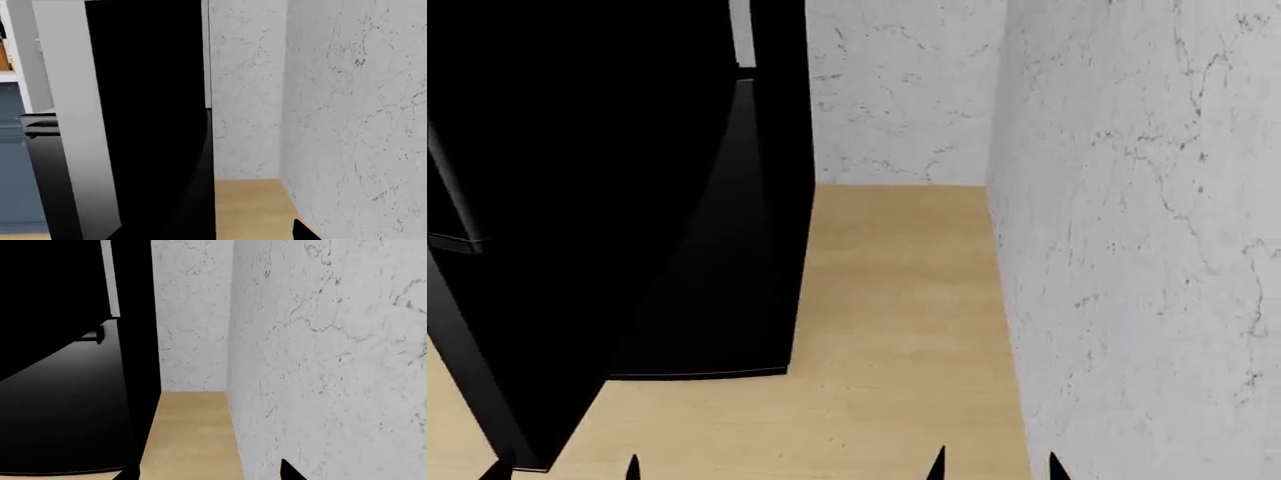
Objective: Close the fridge door
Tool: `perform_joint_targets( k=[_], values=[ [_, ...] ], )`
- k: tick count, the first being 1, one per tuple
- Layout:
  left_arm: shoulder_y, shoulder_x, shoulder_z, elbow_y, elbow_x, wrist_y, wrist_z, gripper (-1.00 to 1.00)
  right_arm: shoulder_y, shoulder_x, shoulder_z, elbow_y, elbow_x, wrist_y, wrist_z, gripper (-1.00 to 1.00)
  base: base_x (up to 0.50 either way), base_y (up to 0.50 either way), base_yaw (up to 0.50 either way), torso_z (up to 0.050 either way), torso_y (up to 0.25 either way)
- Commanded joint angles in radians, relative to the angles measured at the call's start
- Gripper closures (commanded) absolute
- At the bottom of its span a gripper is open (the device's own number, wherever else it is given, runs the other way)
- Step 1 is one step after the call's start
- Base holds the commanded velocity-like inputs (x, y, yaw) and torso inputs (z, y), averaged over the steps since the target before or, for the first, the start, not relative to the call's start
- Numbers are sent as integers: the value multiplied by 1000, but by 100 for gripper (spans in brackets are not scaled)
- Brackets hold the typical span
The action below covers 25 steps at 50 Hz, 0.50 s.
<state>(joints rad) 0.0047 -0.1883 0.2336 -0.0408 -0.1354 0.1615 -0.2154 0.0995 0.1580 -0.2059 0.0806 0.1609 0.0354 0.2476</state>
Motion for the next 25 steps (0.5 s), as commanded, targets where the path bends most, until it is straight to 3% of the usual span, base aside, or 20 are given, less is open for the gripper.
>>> perform_joint_targets(
  k=[1,17,25],
  values=[
    [1,-7,13,1,-4,4,4,-100,8,2,-9,11,1,0,10,-100,156,-215,0,0,0],
    [-3,-10,15,-12,-14,11,-6,-100,7,7,-17,25,12,-31,9,-100,314,-275,0,0,0],
    [-12,-9,19,-36,-10,21,-12,-100,8,10,-25,32,11,-40,11,-100,488,-80,0,0,0]
  ],
)
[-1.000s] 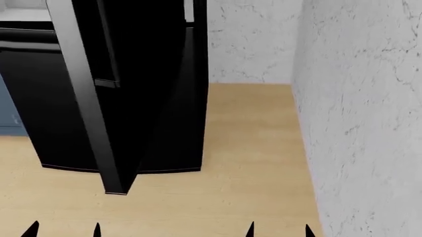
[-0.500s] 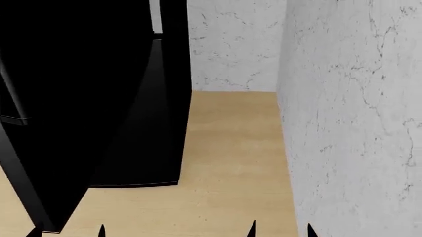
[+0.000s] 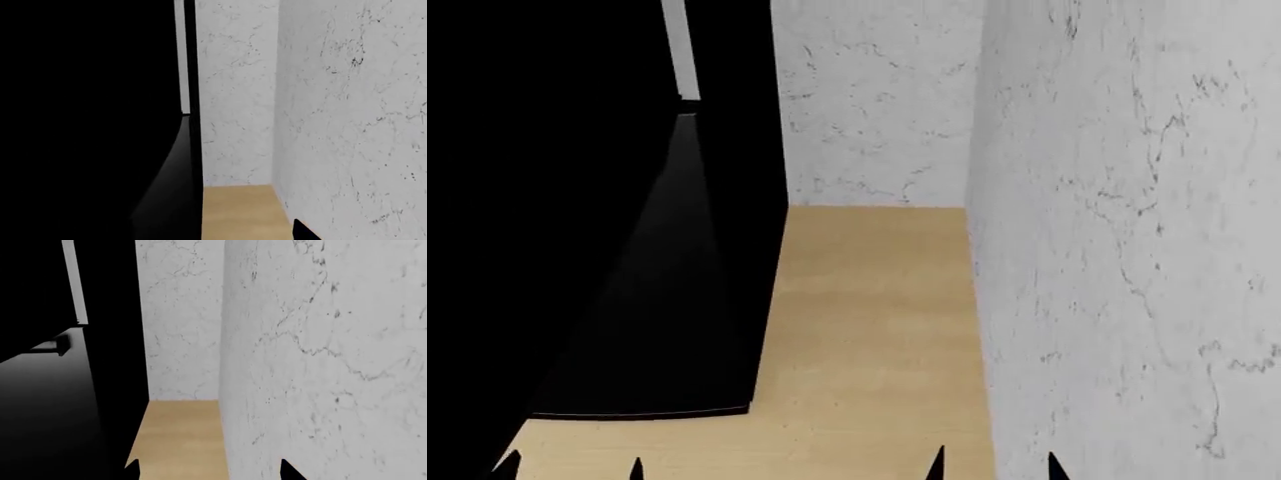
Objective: Close the fridge door
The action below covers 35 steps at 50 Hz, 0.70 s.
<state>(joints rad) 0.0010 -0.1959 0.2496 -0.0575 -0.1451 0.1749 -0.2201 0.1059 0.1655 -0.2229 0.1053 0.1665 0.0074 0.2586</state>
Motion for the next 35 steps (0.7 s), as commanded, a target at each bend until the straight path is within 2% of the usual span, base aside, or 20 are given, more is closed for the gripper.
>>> perform_joint_targets(
  k=[1,35],
  values=[
    [-7,-2,3,-20,-1,10,-7,-100,5,2,-10,15,3,-13,1,-100,500,-12,0,0,0],
    [-11,-17,17,-5,-16,4,-21,-100,13,12,-29,27,18,-19,14,-100,493,-1,0,0,0]
  ],
)
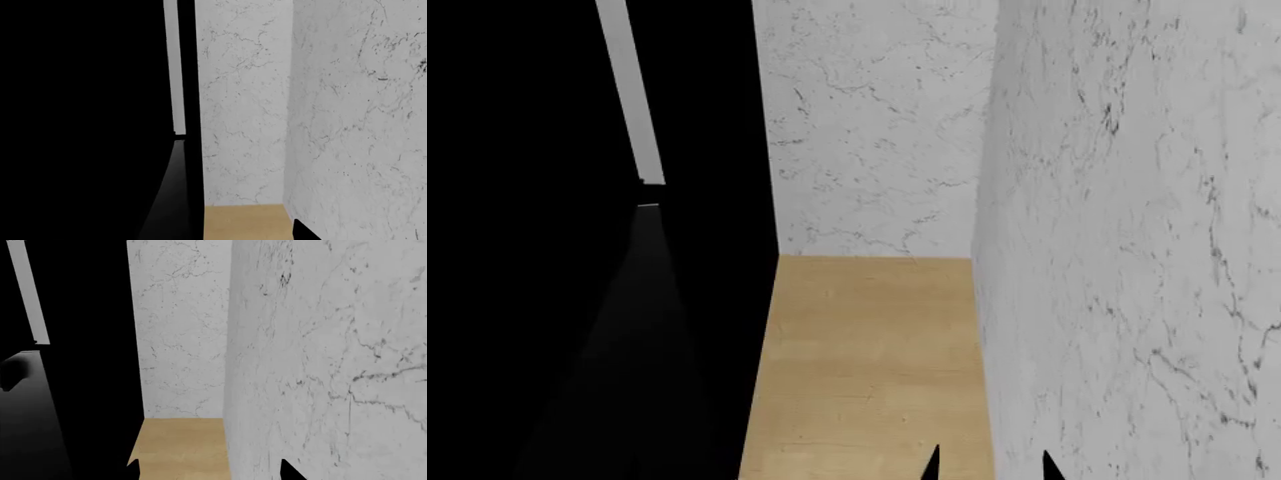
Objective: Close the fridge door
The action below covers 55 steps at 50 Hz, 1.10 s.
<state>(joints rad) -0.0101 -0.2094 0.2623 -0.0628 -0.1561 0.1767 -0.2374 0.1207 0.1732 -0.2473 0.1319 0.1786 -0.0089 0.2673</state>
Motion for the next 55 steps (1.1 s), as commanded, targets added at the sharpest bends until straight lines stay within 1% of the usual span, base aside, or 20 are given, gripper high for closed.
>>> perform_joint_targets(
  k=[1,30,47,48,49,55],
  values=[
    [1,-3,6,2,-3,3,-5,-100,-2,4,-4,-1,7,-2,5,-100,445,0,0,0,0],
    [-3,-11,22,2,-12,0,-15,-100,4,14,-19,13,20,-13,11,-100,442,0,0,0,1],
    [2,-21,18,18,-29,1,-27,-100,7,14,-29,33,32,-41,4,-100,9,0,0,0,0],
    [2,-21,19,17,-27,2,-27,-100,13,14,-27,35,33,-13,14,-100,0,0,0,0,0],
    [1,-21,21,12,-27,5,-27,-100,15,14,-28,38,34,-19,10,-100,0,0,0,0,0],
    [-1,-21,27,7,-28,6,-26,-100,11,17,-33,39,31,-33,10,-100,398,0,0,0,0]
  ],
)
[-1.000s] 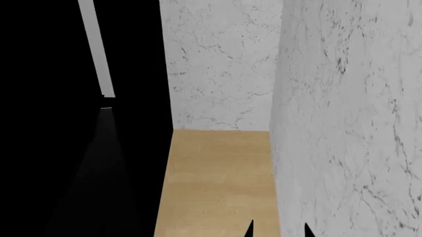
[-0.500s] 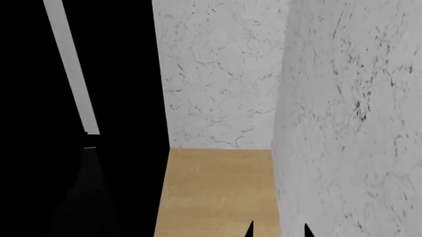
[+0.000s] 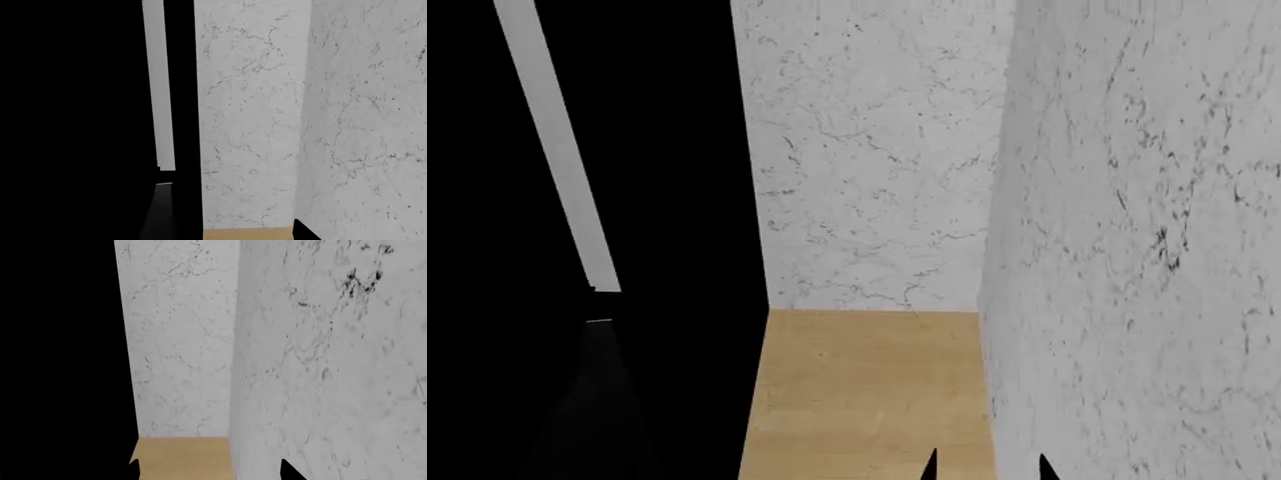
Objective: Close the fridge door
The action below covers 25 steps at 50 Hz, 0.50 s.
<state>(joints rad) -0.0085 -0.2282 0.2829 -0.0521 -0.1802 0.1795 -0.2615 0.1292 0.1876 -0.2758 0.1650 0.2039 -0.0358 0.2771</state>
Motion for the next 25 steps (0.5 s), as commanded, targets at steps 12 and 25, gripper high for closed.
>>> perform_joint_targets(
  k=[12,25],
  values=[
    [-5,-5,14,-5,-1,3,-10,-100,1,7,-6,12,15,-9,4,-100,464,0,0,0,1],
    [-9,-10,18,-11,-6,6,-14,-100,6,12,-22,7,-3,-3,16,-100,3,0,0,0,0]
  ],
)
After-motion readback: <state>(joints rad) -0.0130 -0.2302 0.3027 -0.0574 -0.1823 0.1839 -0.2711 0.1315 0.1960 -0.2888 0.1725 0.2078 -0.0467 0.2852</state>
